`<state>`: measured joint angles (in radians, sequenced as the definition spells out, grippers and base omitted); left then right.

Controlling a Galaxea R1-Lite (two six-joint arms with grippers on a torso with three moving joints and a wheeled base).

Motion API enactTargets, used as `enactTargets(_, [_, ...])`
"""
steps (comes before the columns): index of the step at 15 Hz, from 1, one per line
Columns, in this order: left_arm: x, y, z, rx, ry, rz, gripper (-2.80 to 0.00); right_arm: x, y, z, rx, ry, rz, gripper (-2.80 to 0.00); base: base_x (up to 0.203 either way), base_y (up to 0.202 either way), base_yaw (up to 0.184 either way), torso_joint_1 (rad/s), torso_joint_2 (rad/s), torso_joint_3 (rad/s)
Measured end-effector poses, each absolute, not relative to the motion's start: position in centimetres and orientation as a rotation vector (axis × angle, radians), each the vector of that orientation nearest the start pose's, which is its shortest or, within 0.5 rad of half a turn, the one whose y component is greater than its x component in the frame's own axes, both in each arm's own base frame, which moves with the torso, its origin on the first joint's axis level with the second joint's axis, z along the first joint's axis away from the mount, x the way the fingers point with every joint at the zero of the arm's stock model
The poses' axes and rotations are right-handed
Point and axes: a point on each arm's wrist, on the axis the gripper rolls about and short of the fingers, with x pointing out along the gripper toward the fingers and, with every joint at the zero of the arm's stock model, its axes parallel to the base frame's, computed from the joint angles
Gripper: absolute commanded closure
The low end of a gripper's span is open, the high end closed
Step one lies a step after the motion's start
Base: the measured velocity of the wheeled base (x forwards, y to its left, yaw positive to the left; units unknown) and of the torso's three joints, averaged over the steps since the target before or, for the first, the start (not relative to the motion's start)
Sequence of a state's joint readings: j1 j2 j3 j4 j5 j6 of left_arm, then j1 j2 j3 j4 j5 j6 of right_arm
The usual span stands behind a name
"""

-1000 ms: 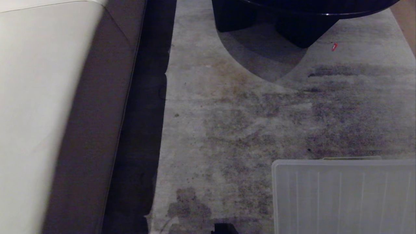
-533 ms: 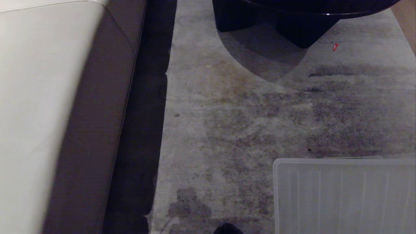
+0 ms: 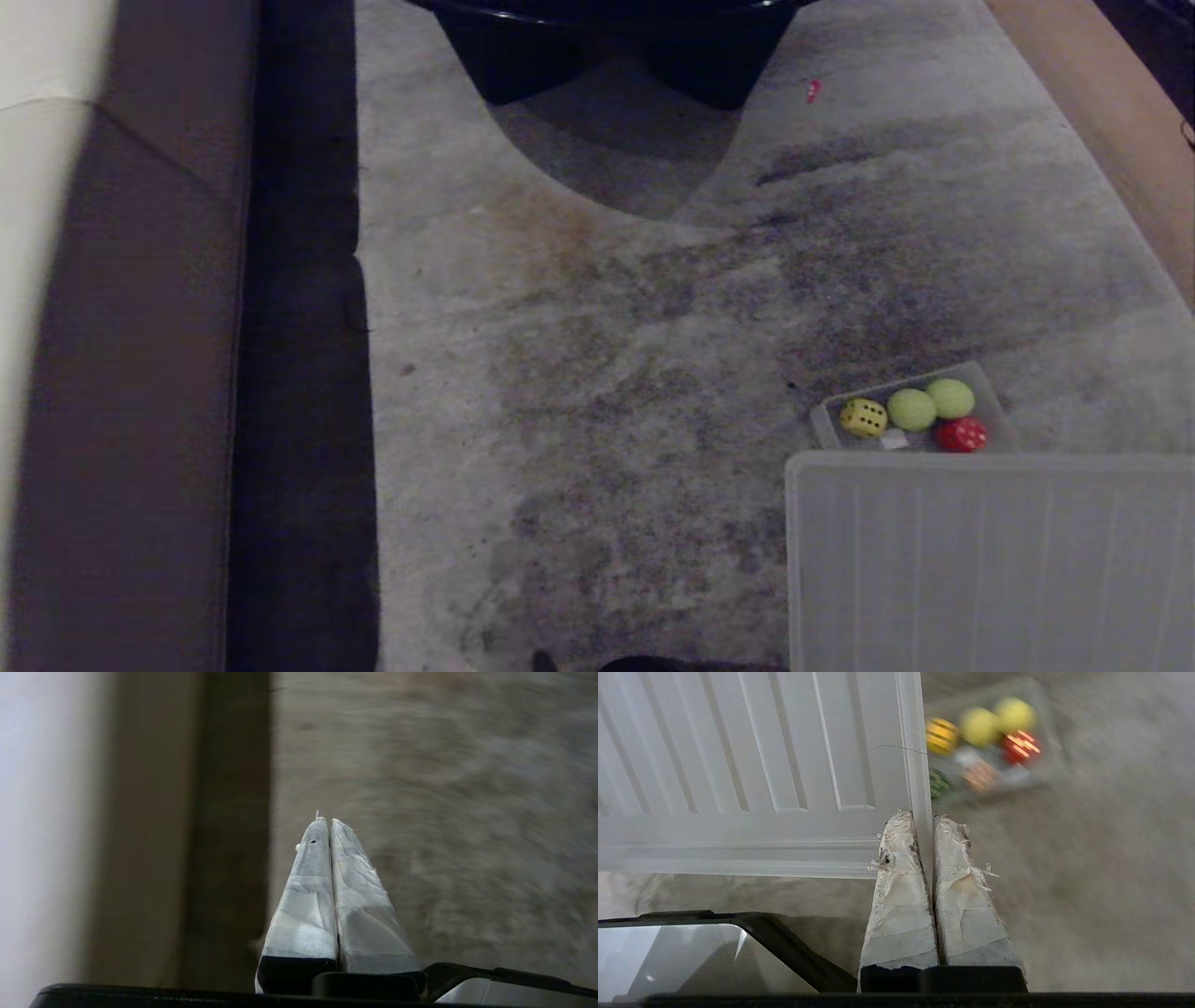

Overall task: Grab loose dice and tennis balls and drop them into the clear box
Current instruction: Close the lid

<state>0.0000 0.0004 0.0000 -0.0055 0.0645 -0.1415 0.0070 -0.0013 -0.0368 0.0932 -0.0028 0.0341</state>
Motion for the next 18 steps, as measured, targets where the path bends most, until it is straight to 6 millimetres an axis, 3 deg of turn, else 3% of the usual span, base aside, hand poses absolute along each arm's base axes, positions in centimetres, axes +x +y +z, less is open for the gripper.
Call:
enactTargets(13, [-2.3, 0.1, 7.6, -0.142, -0.01, 0.065, 0.0, -2.8, 0.0, 7.9, 0.01, 0.098, 0.001, 0.0, 0.0, 0.001, -0.014, 0.0, 0.0, 0.0])
enactTargets(16, [-2.3, 0.1, 7.6, -0.142, -0.01, 0.065, 0.0, -2.1, 0.0, 10.2, 0.023, 0.193, 0.0, 0.0, 0.0, 0.0, 0.0, 0.0, 0.0, 0.0])
enactTargets(18, [-2.3, 0.1, 7.6, -0.142, -0.01, 0.065, 0.0, -0.4, 0.0, 12.4, 0.037, 0.263, -0.002, 0.0, 0.0, 0.0, 0.0, 0.0, 0.0, 0.0])
